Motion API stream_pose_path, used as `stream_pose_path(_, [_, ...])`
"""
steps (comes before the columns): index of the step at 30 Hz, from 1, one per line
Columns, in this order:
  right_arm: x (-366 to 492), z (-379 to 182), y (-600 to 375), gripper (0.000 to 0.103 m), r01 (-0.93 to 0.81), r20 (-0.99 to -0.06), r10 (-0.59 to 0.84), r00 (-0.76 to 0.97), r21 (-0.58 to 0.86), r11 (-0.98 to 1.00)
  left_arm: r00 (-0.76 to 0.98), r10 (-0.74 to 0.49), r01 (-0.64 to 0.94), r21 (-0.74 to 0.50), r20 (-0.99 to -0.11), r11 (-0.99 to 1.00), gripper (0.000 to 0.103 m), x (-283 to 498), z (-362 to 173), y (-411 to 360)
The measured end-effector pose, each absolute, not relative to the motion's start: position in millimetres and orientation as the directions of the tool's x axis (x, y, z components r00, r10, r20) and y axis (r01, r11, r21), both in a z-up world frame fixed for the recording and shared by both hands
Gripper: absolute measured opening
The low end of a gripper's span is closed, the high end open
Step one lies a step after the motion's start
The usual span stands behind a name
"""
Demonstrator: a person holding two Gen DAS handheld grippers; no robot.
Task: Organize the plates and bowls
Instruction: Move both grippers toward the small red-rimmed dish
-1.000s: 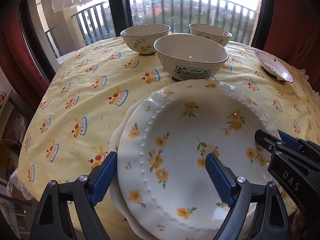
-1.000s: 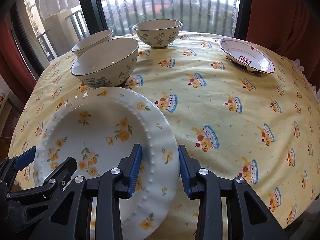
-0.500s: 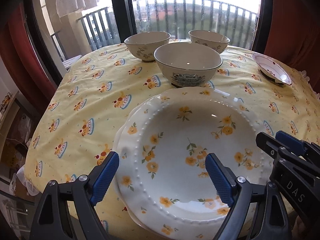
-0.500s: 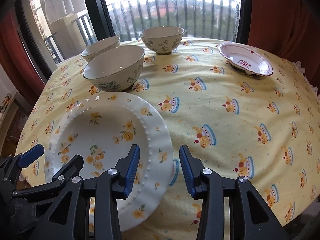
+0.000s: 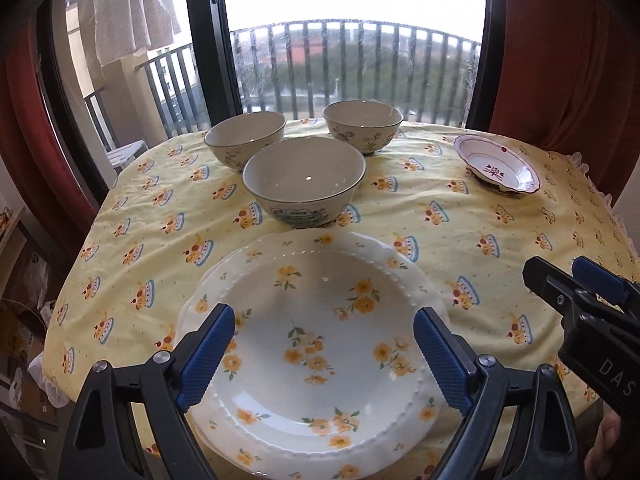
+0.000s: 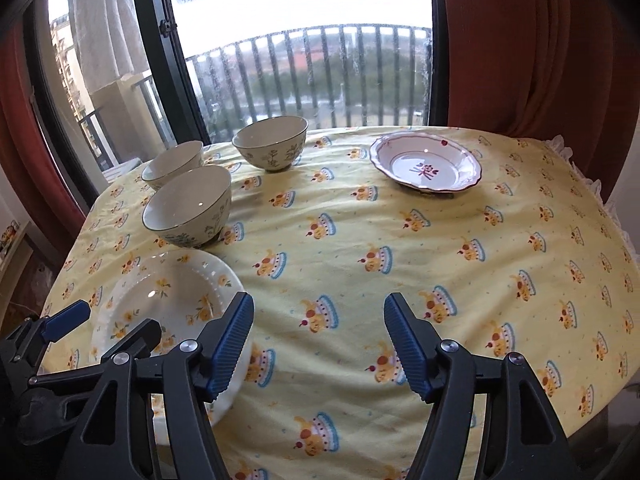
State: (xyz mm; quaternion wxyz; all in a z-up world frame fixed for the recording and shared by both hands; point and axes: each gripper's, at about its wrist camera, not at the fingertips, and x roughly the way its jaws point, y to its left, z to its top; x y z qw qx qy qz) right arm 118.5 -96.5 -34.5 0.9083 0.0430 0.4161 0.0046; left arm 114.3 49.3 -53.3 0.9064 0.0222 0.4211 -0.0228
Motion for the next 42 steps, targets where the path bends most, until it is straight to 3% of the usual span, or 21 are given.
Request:
stream_pose_path(13, [138.4, -11.3, -157.9, 0.071, 0.057, -0.721, 0.005, 0.693, 0.061, 0.997, 0.672, -0.084, 0.11, -0.013, -0.736, 0.994, 0.094, 148.3, -36.8, -24.3])
stream_pose_path(24, [197.4, 6.0, -205.3, 0.071, 0.106, -0.699, -0.063, 0.713, 0.019, 0.994, 0.727, -0.066, 0.135, 0.047, -0.683, 0.99, 0.094, 210.7, -19.9, -90.6])
stream_pose_path(28, [225.0, 5.5, -224.1, 0.089, 0.122, -0.694, -0.057, 0.718, 0.044, 0.992, 0.75, -0.108, 0.175, 0.039, -0.653, 0.984, 0.094, 230.5, -15.7, -115.5])
stream_pose_path(42, [328.1, -13.7, -284.5, 0.089, 0.178, -0.725, -0.088, 0.683, 0.048, 0.983, 0.713, -0.072, 0.181, 0.084, -0.697, 0.98, 0.094, 334.6, -31.3, -172.4])
